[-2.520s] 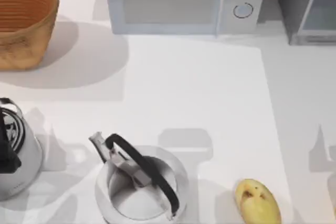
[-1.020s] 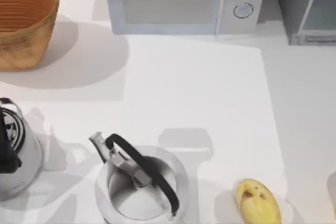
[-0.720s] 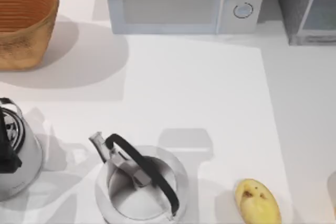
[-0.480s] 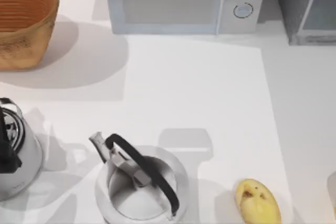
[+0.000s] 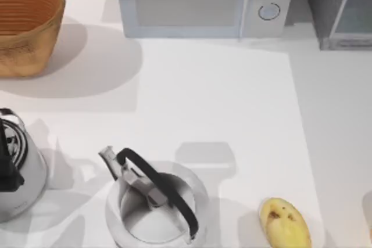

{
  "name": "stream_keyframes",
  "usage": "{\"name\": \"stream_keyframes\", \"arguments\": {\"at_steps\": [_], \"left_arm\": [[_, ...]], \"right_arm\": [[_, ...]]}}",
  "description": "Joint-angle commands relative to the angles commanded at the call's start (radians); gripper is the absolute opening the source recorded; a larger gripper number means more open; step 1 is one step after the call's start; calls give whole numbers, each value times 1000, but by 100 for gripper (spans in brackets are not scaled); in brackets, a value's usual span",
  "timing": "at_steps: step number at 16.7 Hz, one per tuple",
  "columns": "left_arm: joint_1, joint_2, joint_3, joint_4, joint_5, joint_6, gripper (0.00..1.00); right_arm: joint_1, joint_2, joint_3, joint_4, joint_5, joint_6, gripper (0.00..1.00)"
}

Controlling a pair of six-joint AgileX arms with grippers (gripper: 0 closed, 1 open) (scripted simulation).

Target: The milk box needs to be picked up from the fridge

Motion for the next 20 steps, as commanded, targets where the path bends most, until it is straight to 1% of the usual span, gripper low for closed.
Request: {"name": "stream_keyframes", "arguments": {"at_steps": [4, 6, 8, 15, 20], "left_arm": [[0, 0, 0, 0, 0, 0, 100], [0, 0, 0, 0, 0, 0, 100], [0, 0, 0, 0, 0, 0, 100], [0, 0, 0, 0, 0, 0, 100], [0, 0, 0, 0, 0, 0, 100]], "right_arm": [[109, 114, 280, -150, 113, 1, 100], [155, 148, 371, -212, 159, 1, 100], [184, 165, 421, -251, 189, 1, 100], [188, 177, 444, -265, 194, 1, 100], [206, 270, 628, -350, 212, 0, 100]]}}
